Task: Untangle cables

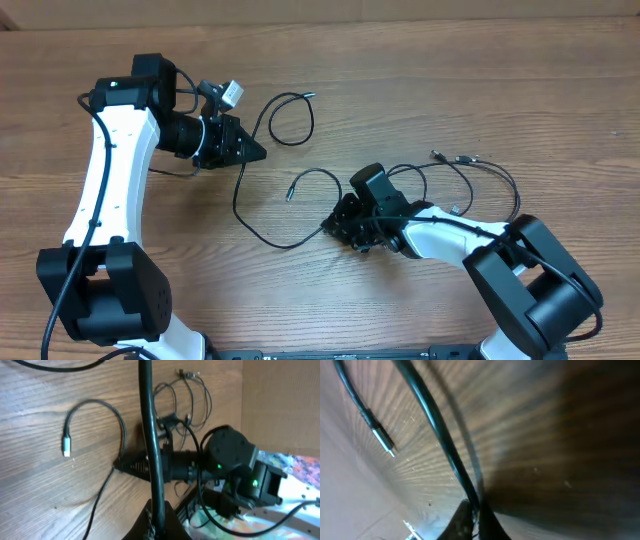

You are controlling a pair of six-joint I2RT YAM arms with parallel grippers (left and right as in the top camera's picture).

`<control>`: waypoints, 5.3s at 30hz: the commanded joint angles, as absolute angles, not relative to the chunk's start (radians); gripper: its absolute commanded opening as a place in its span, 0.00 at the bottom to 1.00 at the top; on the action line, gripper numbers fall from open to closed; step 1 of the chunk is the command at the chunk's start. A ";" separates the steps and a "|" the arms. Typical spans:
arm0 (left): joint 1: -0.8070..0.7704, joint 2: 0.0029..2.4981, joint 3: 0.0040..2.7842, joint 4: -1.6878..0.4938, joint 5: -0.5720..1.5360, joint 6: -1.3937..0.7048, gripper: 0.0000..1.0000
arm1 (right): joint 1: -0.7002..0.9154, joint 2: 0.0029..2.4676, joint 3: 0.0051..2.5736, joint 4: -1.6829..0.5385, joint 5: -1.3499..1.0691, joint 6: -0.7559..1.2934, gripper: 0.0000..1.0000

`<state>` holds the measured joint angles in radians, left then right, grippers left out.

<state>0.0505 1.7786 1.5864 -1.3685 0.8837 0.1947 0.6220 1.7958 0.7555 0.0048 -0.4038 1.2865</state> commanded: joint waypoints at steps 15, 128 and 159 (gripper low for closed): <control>-0.122 1.745 1.579 -1.358 0.747 0.474 0.04 | 0.366 1.638 0.801 0.330 -0.858 0.796 0.04; -0.125 1.615 1.434 -0.905 0.461 -0.344 1.00 | 0.492 1.848 0.994 -0.349 -0.266 0.336 0.52; -0.125 1.615 1.434 -0.905 0.461 -0.344 0.99 | 0.127 1.760 1.473 -0.516 -0.695 0.283 0.04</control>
